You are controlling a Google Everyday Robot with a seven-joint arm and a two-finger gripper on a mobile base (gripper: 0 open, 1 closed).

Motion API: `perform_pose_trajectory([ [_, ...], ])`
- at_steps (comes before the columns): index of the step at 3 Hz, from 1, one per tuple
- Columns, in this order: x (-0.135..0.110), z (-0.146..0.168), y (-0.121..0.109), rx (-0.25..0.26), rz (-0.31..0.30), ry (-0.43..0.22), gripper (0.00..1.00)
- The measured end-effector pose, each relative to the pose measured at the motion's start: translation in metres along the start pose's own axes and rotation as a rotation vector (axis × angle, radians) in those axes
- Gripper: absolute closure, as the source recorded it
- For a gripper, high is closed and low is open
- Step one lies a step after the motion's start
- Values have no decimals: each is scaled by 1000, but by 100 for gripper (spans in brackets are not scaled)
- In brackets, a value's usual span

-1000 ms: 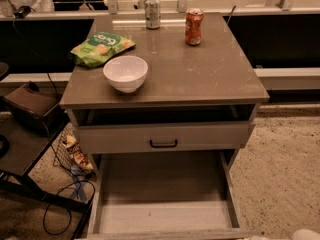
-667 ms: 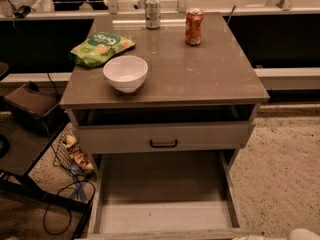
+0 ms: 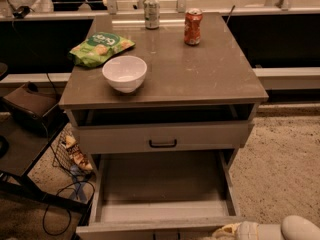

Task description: Close middle drawer

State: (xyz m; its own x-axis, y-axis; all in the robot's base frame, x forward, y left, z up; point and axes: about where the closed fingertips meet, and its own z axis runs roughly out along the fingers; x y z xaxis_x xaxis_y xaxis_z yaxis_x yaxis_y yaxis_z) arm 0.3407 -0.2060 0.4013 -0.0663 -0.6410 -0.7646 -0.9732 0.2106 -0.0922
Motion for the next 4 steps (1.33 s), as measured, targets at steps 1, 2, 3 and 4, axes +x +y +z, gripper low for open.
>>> perform_pose_trajectory([
  [1, 0, 0, 2, 0, 0, 0, 100],
  [2, -31, 30, -32, -22, -71, -58, 100],
  [3, -31, 33, -31, -23, -68, -60, 100],
  [4, -36, 53, -51, -42, -101, -86, 100],
])
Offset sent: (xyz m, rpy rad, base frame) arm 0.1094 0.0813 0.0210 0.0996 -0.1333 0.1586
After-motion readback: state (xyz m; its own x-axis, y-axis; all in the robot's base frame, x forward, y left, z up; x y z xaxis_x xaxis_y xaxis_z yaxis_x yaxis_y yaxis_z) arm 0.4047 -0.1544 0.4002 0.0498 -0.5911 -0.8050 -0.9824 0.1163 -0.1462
